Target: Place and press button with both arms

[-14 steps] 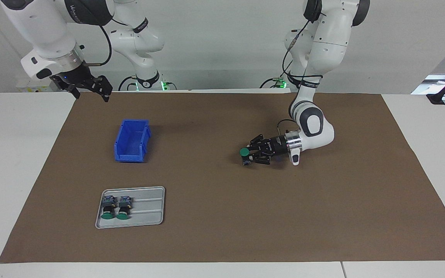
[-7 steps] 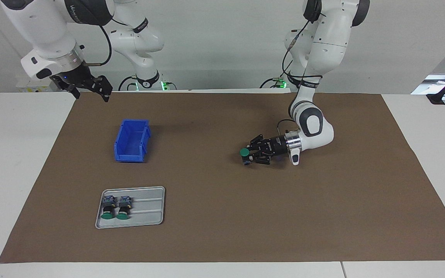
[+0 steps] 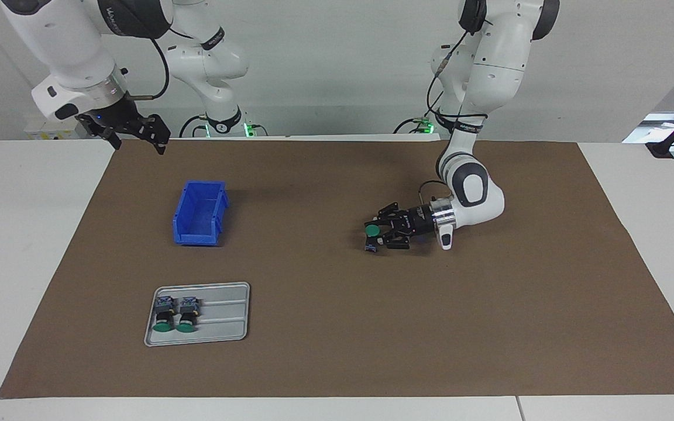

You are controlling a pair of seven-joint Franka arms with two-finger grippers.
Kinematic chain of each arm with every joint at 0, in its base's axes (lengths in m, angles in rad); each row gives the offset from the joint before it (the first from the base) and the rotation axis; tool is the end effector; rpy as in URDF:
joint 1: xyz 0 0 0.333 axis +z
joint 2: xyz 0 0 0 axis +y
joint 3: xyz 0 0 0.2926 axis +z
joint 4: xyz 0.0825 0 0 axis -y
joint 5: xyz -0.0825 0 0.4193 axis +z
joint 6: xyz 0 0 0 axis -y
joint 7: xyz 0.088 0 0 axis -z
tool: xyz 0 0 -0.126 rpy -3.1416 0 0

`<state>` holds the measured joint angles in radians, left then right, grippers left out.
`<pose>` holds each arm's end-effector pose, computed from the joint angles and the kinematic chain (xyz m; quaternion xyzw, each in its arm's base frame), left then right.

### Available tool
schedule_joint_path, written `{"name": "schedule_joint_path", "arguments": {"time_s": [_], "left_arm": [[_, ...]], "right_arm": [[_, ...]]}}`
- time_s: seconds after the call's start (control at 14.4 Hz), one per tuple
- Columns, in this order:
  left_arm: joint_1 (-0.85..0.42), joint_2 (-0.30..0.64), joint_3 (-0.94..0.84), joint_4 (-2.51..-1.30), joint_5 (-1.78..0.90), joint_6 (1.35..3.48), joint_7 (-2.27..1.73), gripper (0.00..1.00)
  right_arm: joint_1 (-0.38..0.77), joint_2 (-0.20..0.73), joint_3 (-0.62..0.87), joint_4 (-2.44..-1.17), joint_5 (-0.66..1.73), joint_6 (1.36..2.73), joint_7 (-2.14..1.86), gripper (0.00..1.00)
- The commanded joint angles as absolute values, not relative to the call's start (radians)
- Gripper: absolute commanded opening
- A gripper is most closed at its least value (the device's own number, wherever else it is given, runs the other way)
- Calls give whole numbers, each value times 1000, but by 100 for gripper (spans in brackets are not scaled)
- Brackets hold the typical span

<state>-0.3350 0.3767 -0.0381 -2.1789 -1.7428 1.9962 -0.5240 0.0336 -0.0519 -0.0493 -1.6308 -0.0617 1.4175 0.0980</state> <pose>0.5019 -0.2803 0.1696 0.5749 0.5403 -0.4172 0.4511 0.5536 -0.0178 0.5703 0.9946 -0.0587 -0.0793 0.0328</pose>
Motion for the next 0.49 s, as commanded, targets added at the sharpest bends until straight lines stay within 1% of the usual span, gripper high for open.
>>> {"name": "schedule_joint_path", "arguments": {"time_s": [0.0, 0.14, 0.28, 0.42], "left_arm": [[-348, 361, -29, -2197, -1769, 2011, -506, 61], [-350, 359, -28, -2197, -1769, 2014, -509, 62], [-351, 353, -29, -2197, -1769, 2046, -518, 69], [-364, 338, -28, -2197, -1769, 2068, -526, 72]], "right_arm": [[31, -63, -52, -1647, -54, 1424, 80, 98], [31, -63, -52, -1647, -55, 1424, 80, 98], [31, -63, -52, -1647, -54, 1424, 80, 98], [31, -63, -52, -1647, -54, 1424, 80, 98]]}}
